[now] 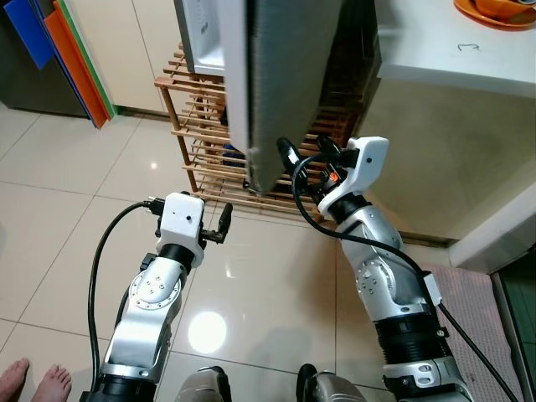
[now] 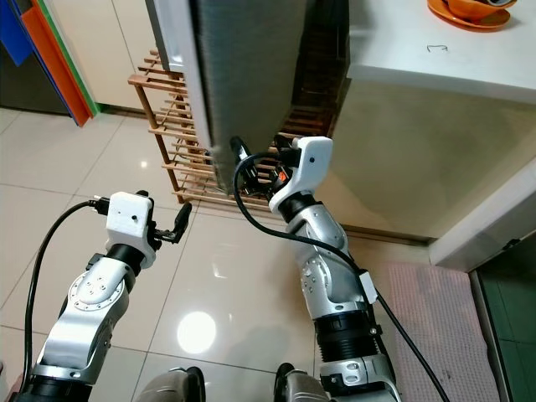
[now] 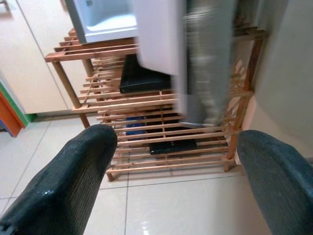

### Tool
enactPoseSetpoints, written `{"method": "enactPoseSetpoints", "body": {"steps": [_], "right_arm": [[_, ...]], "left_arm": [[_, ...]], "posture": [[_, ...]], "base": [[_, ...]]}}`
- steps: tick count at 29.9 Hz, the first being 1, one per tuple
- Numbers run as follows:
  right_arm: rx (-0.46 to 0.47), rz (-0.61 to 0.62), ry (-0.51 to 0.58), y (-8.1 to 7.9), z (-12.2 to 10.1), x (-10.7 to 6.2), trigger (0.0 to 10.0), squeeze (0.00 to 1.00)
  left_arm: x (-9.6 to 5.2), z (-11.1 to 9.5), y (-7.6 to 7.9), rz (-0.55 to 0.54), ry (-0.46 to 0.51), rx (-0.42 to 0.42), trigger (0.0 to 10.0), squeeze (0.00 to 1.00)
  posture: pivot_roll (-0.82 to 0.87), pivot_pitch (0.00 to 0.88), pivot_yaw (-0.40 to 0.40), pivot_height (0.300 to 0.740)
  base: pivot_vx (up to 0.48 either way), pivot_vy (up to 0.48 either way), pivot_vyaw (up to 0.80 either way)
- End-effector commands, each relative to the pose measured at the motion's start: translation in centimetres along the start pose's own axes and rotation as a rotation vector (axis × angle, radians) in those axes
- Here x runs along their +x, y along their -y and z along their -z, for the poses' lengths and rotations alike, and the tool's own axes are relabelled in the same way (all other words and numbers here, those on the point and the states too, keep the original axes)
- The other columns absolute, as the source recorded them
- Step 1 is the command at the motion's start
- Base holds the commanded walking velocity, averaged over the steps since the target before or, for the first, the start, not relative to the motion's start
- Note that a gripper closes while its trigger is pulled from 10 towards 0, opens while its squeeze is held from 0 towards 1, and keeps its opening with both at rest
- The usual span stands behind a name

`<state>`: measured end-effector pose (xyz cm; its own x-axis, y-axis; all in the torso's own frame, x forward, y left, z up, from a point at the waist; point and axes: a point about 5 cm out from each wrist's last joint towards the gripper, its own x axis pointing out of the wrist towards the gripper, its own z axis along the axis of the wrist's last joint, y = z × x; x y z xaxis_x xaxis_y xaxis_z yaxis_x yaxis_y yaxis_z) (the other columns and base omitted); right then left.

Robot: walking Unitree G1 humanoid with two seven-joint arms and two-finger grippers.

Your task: Restocking fridge

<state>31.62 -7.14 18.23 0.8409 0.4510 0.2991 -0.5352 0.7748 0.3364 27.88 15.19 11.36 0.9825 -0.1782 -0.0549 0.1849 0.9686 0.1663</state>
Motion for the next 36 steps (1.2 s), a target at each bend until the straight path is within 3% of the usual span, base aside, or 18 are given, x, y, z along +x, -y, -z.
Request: {"method": "enactPoseSetpoints", "body": {"steps": [1, 5, 6, 8, 11, 12, 14, 16, 18, 19, 23, 27, 36], "right_arm": [[0.019, -0.024, 0.007, -0.8, -0.2, 0.2, 10.0, 0.00], [-0.027, 0.015, -0.007, -0.7, 0.1, 0.7, 10.0, 0.00], [-0.106, 0.119, -0.059, 1.0, 0.8, 0.3, 10.0, 0.00], [-0.187, 0.208, -0.112, 2.9, 1.3, -0.6, 10.0, 0.00], [-0.222, 0.286, -0.172, 4.6, 1.9, -1.8, 10.0, 0.00], [-0.287, 0.319, -0.192, 5.8, 2.2, -3.6, 10.0, 0.00], [-0.367, 0.356, -0.209, 6.7, 2.6, -5.7, 10.0, 0.00], [-0.379, 0.366, -0.212, 6.9, 2.8, -6.5, 10.0, 0.00], [-0.410, 0.392, -0.226, 7.2, 3.4, -8.5, 10.0, 0.00], [-0.410, 0.392, -0.226, 7.2, 3.4, -8.5, 10.0, 0.00], [-0.415, 0.491, -0.246, 8.0, 3.9, -13.7, 10.0, 0.00], [-0.430, 0.518, -0.257, 8.1, 4.1, -14.6, 10.0, 0.00], [-0.420, 0.482, -0.224, 7.4, 4.4, -12.9, 10.0, 0.00]], "left_arm": [[0.0, 0.2, 0.0, 0.006, -0.009, 0.003, 10.0, 0.00], [0.2, 0.3, 0.1, 0.007, -0.012, -0.004, 10.0, 0.00], [0.5, 0.2, 0.0, -0.003, -0.010, -0.006, 10.0, 0.00], [0.8, 0.0, -0.1, -0.007, -0.006, -0.007, 10.0, 0.00], [1.0, -0.1, -0.2, -0.008, -0.002, 0.006, 10.0, 0.00], [1.3, -0.3, -0.1, 0.000, 0.012, 0.019, 10.0, 0.00], [1.7, -0.7, -0.1, 0.005, 0.026, 0.019, 10.0, 0.00], [1.8, -0.9, -0.1, 0.003, 0.032, 0.012, 10.0, 0.00], [2.2, -1.3, -0.2, 0.006, 0.041, 0.003, 10.0, 0.00], [2.2, -1.3, -0.2, 0.006, 0.041, 0.003, 10.0, 0.00], [3.0, -2.2, 0.1, 0.028, 0.073, -0.020, 10.0, 0.00], [3.3, -2.1, 0.1, 0.023, 0.066, -0.029, 10.0, 0.00], [3.9, -1.7, 0.1, 0.012, 0.046, -0.030, 10.0, 0.00]], "posture": [[0.09, 0.115, -0.033, 0.740], [0.10, 0.104, -0.035, 0.740], [0.10, 0.096, -0.036, 0.740], [0.09, 0.092, -0.035, 0.740], [0.09, 0.082, -0.029, 0.740], [0.08, 0.079, -0.026, 0.740], [0.07, 0.069, -0.020, 0.740], [0.07, 0.064, -0.018, 0.740], [0.06, 0.060, -0.014, 0.740], [0.06, 0.060, -0.014, 0.740], [0.04, 0.044, -0.002, 0.740], [0.02, 0.033, 0.008, 0.740], [0.03, 0.018, 0.008, 0.740]], "base": [[0.000, 0.000, 0.00], [0.000, 0.000, 0.00], [0.000, 0.000, 0.00], [0.000, 0.000, 0.00], [0.000, 0.000, 0.00], [0.000, 0.000, 0.00], [0.000, 0.000, 0.00], [0.000, 0.000, 0.00], [0.000, 0.000, 0.00], [0.000, 0.000, 0.00], [0.068, 0.000, 0.00], [0.363, 0.000, 0.00], [0.438, 0.000, 0.00]]}}
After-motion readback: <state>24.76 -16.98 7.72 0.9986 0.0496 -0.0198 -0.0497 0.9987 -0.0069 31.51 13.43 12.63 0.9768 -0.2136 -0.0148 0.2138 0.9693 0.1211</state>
